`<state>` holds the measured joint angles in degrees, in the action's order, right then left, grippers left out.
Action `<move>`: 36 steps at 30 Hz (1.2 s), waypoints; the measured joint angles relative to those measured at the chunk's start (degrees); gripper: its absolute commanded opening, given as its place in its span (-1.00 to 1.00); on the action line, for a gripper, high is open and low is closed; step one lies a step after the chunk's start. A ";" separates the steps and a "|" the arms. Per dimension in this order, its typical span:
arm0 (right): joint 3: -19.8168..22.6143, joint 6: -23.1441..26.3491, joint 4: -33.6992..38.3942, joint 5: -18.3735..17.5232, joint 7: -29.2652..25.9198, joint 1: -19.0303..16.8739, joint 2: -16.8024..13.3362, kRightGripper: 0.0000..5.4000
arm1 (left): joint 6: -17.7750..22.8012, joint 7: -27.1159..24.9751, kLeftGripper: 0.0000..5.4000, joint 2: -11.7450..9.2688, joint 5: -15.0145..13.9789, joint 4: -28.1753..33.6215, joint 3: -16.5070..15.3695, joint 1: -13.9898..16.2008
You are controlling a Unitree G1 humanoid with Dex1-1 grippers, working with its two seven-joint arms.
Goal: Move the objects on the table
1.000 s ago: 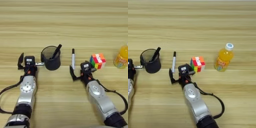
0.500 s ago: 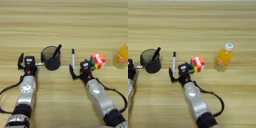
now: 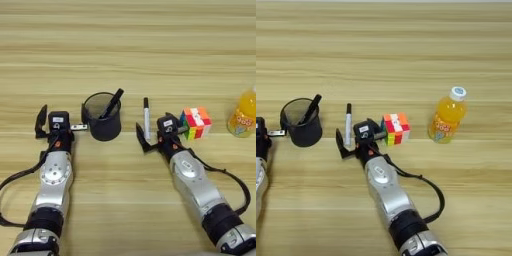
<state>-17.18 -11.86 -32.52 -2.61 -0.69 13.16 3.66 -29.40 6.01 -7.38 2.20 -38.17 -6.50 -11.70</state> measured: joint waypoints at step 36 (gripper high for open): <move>-1.63 6.45 9.17 1.00 0.34 -4.65 -0.45 -0.70 | 0.03 0.01 1.00 0.00 0.01 0.31 0.01 0.11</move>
<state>-18.82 -5.41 -23.34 -1.61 -0.35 8.50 3.21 -29.38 6.02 -7.38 2.21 -37.86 -6.49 -11.59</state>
